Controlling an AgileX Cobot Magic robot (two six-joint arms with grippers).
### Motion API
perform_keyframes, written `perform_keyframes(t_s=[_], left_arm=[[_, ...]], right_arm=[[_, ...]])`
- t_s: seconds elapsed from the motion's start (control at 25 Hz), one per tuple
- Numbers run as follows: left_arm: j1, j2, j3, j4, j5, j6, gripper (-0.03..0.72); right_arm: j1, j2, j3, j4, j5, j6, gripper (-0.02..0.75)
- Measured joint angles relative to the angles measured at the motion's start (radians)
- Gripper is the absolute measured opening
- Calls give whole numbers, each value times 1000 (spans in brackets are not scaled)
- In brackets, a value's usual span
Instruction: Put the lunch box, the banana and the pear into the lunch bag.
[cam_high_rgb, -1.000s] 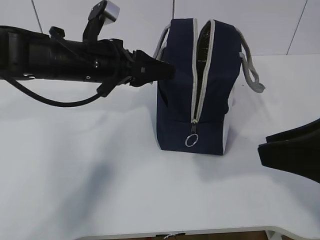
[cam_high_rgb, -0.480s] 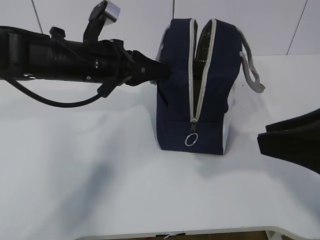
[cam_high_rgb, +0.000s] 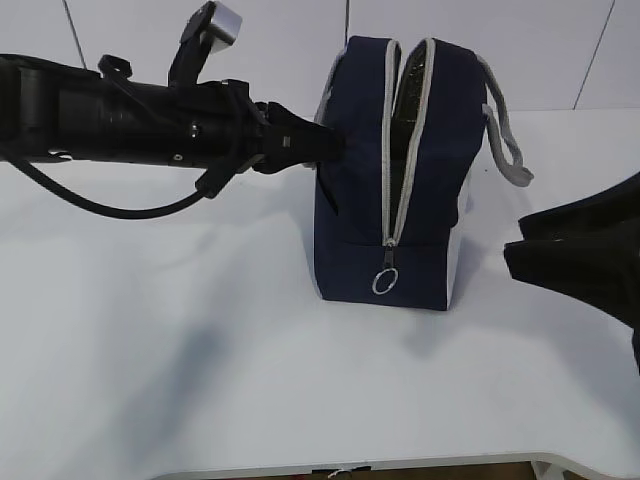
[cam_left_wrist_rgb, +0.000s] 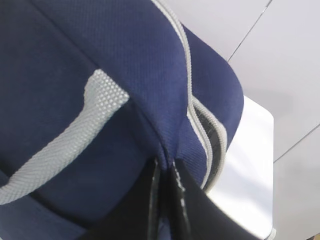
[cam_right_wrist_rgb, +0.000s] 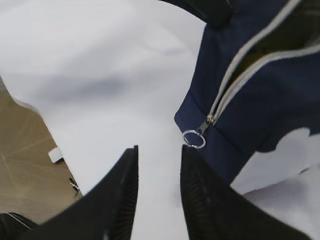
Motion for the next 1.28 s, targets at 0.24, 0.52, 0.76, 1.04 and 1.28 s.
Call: perform_keyframes(t_s=[0.24,0.52,0.76,1.04,1.28], left_arm=[[0,0,0,10,2,0,-8],[0,0,0,27,10,0,-8],[0,0,0,31,15,0,-8],[0,0,0,36,24,0,-8],[0,0,0,49,33,0,-8]], right_arm=[[0,119,0,69,76,-337,262],[0,222,0,71,95,-522,262],[0,309,0,121,95,-533,265],[0,382,0,207,67,-597,373],[93,405,0,256,-11,-605,393]])
